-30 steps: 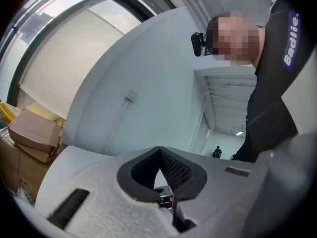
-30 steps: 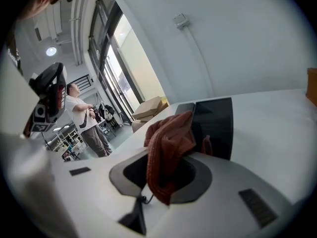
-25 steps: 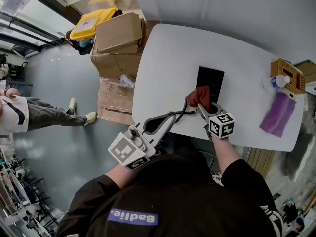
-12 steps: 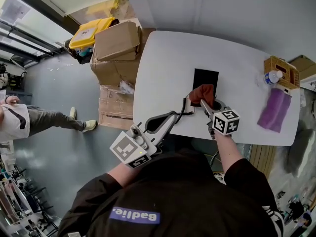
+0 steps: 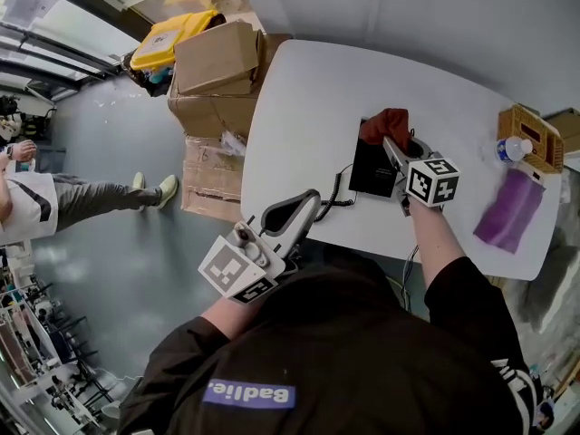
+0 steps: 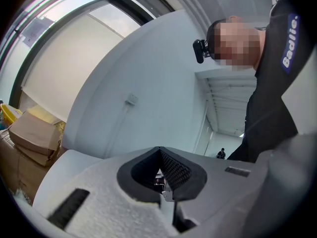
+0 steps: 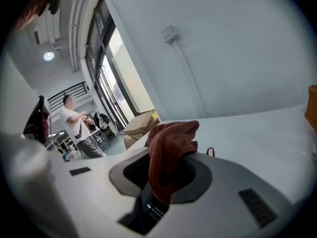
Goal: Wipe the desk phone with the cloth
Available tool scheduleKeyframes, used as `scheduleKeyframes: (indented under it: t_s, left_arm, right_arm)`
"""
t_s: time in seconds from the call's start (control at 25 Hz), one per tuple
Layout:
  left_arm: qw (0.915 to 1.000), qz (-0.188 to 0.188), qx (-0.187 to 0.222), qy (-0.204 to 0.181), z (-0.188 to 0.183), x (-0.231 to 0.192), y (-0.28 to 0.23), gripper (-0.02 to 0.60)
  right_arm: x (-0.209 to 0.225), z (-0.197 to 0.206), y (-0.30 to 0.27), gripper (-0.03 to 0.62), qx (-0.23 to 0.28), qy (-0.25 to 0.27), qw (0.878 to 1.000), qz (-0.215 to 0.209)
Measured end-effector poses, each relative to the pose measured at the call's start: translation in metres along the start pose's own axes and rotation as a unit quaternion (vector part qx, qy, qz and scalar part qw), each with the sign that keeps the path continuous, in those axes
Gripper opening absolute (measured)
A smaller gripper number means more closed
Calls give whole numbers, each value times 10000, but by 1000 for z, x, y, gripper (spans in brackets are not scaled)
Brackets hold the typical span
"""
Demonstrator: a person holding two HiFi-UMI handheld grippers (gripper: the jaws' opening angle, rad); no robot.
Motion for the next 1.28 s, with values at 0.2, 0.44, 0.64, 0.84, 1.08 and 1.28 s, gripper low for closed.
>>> scheduleKeyframes:
  t_s: [0.2,0.44,0.64,0.84,1.08,1.28]
  left_arm:
    - [10000,1,-44,8,3,3,-6,6]
    - [9997,221,-69,-24,7,7,-2,6]
    - [9987,467,-199,-67,17,14,10,6]
    - [9974,627,-347,-95,25,17,25,6]
    - [9961,786,-344,-191,18,19,27,6]
    - [9960,797,-252,-305,3,25,8,6]
  right_arm:
    - [0,24,-2,94,-197,-96,9997,-121]
    - [-17,65,2,94,-469,-219,9986,-104]
    - [-34,106,4,94,-594,-484,9971,-1]
    - [-50,142,8,94,-668,-815,9944,101]
    - [-66,149,22,94,-620,-979,9932,52]
    - [-46,103,45,94,-181,-895,9958,-31]
Point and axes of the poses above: the fingertips, and each gripper's own axes: y backward along the fingers, x to its right, z out of its underside, the point moved 9 cm from there along y, backward along the fingers, and after that the axes turned 14 degrees about -x, right-handed, at the moved point
